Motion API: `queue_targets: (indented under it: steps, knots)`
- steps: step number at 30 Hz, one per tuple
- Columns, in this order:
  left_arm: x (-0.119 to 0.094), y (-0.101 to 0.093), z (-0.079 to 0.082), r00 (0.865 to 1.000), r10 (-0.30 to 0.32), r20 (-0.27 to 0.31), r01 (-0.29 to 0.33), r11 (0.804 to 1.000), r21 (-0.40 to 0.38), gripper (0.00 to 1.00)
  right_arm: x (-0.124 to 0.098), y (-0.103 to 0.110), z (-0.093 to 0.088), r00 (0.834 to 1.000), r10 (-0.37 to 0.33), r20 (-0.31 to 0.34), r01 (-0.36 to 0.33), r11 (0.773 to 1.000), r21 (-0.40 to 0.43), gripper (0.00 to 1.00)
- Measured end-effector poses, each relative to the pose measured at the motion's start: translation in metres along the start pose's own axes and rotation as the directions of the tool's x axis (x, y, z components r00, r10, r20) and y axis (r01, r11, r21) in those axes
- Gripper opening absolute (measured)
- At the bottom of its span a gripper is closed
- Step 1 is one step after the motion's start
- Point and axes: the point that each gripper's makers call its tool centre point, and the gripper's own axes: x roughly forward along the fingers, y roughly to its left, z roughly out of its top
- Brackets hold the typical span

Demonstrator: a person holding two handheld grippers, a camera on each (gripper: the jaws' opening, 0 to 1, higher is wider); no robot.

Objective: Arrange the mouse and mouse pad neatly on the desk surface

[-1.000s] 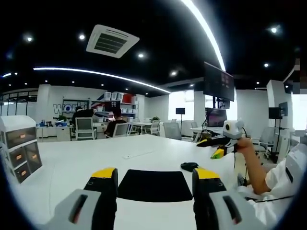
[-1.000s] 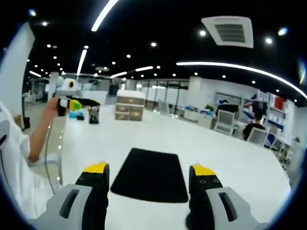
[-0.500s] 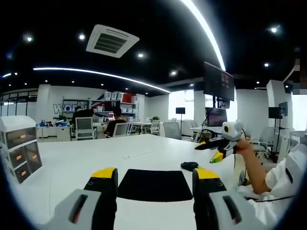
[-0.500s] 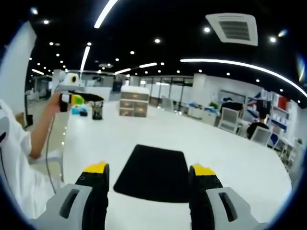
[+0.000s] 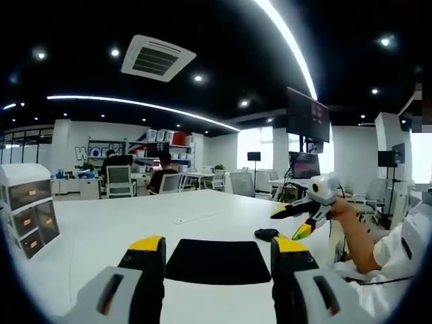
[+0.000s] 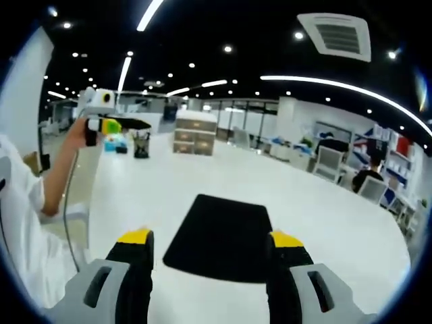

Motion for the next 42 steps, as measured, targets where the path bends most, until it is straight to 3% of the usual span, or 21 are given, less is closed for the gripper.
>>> queue_targets:
  steps: [20, 42]
  knots:
    - [-0.001, 0.002, 0.000, 1.000, 0.003, 0.000, -0.003, 1.000, 0.000, 0.63, 0.019, 0.018, -0.023, 0.994, 0.049, -0.102, -0.054, 0.997, -0.047, 0.64]
    - [-0.001, 0.002, 0.000, 1.000, 0.003, 0.001, -0.003, 1.000, -0.001, 0.63, 0.032, 0.039, -0.052, 0.968, 0.106, -0.226, -0.135, 0.984, -0.117, 0.64]
